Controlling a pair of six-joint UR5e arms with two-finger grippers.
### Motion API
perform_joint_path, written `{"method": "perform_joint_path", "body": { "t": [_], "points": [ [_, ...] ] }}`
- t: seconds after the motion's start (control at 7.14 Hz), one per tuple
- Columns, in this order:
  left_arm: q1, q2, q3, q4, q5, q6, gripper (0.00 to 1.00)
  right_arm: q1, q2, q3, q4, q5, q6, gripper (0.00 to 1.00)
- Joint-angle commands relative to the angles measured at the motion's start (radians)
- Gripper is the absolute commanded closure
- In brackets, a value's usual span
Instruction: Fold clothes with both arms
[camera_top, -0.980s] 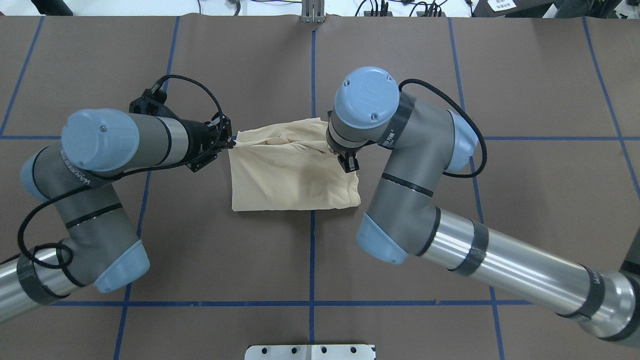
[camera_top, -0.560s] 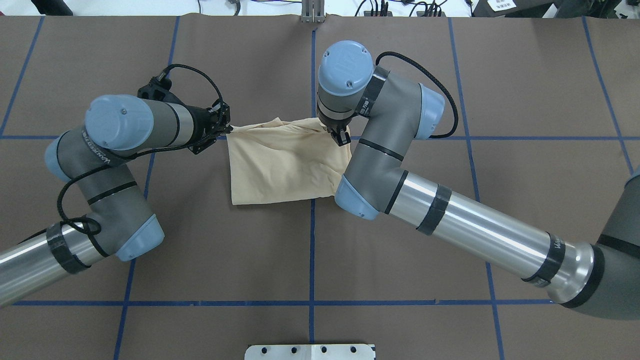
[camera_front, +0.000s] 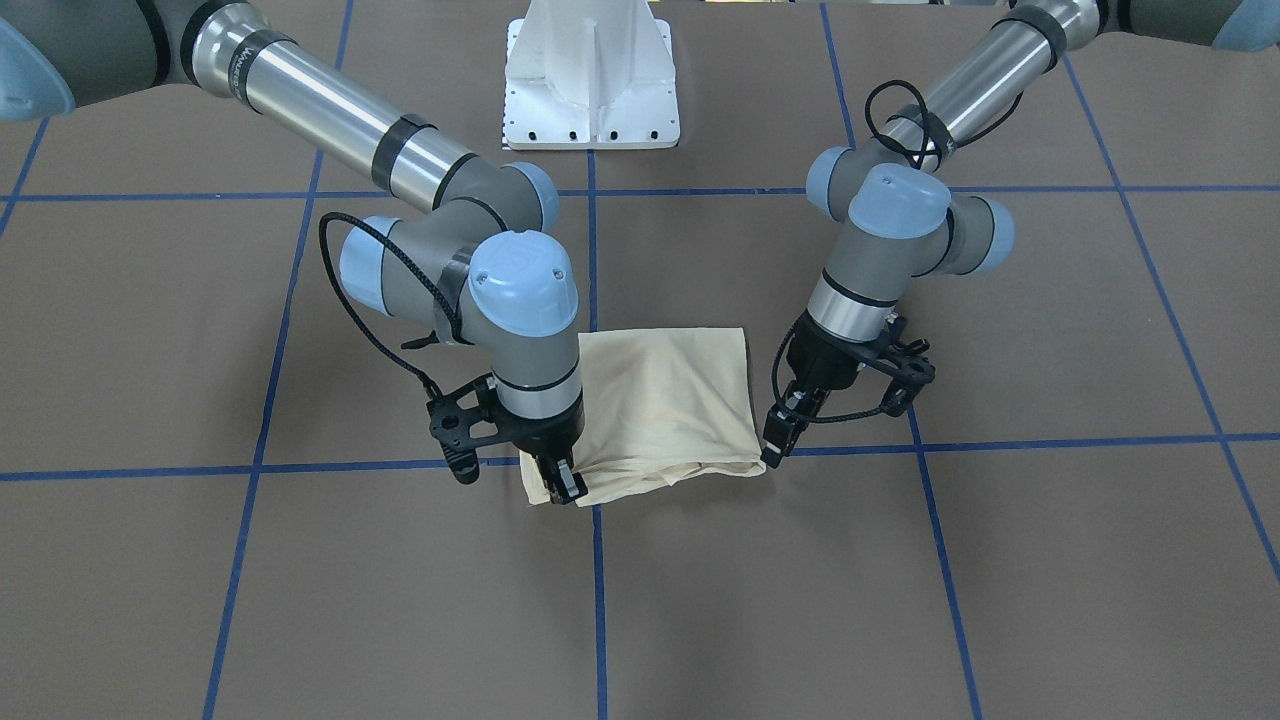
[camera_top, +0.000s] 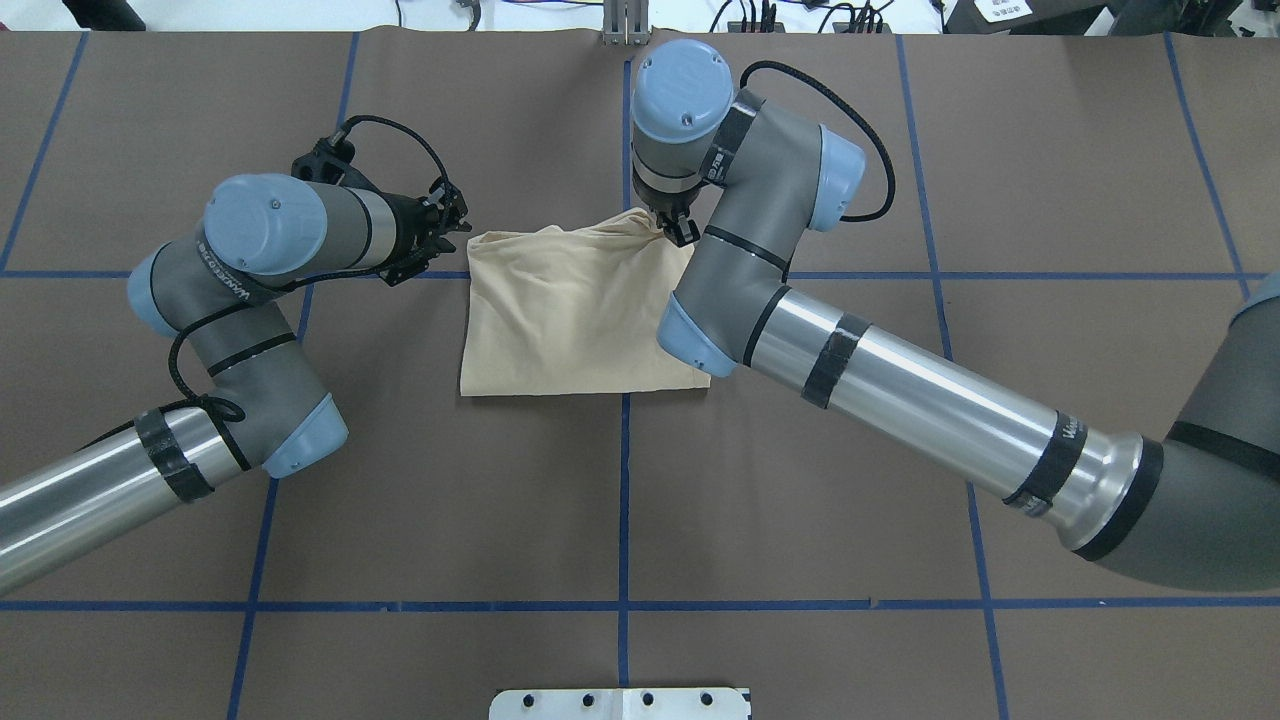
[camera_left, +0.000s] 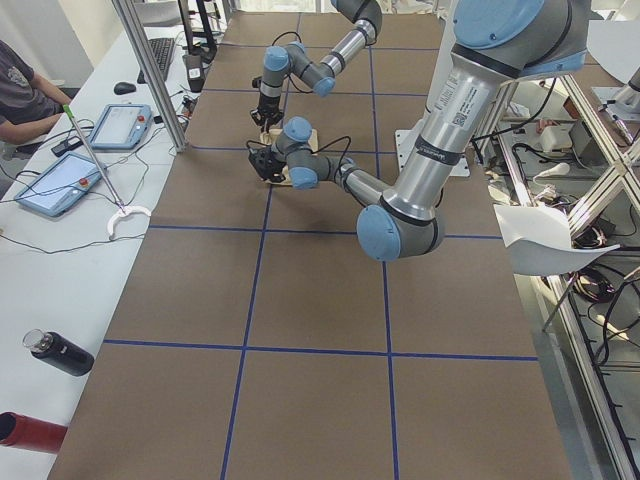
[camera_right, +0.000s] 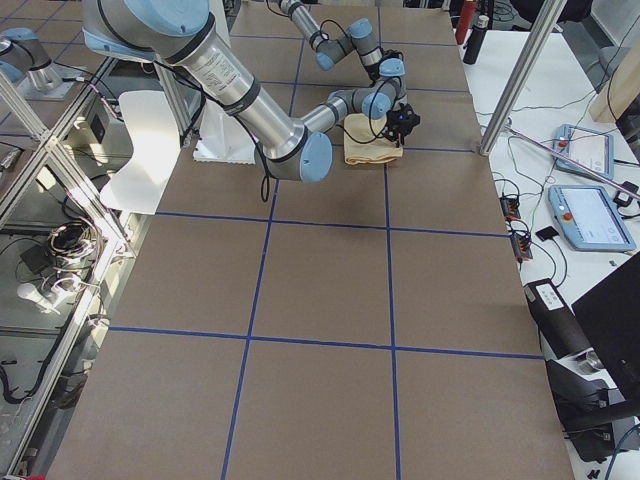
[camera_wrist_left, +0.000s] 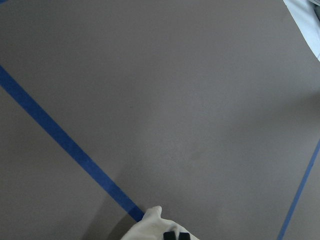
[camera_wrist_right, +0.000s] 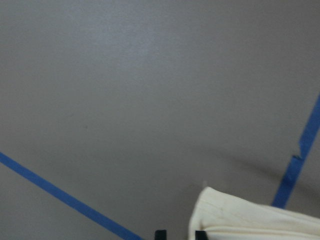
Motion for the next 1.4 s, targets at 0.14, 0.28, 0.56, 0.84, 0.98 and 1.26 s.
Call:
{"method": "perform_joint_path", "body": {
  "t": [0.14,0.28,0.56,0.84,0.98,1.26],
  "points": [
    [-0.071,-0.012,0.015,-0.011,-0.059,0.103,0.21,0.100,0.029,-0.056,0.023,0.065,-0.154,0.00],
    [-0.106,-0.006,0.011,-0.012,-0.135,0.231,0.20,0.134,-0.013,-0.030,0.023,0.111,-0.236,0.00],
    [-0.156,0.083,-0.087,-0.005,-0.235,0.484,0.00,0.238,-0.210,0.135,0.022,0.239,-0.531,0.00],
    [-0.268,0.198,-0.156,-0.003,-0.367,0.807,0.00,0.400,-0.373,0.229,0.019,0.411,-0.824,0.00],
    [-0.328,0.270,-0.188,-0.003,-0.401,0.997,0.00,0.469,-0.470,0.293,0.019,0.447,-0.967,0.00],
    [-0.496,0.399,-0.195,0.003,-0.497,1.446,0.00,0.607,-0.619,0.370,-0.018,0.526,-1.365,0.00]
  ]
}}
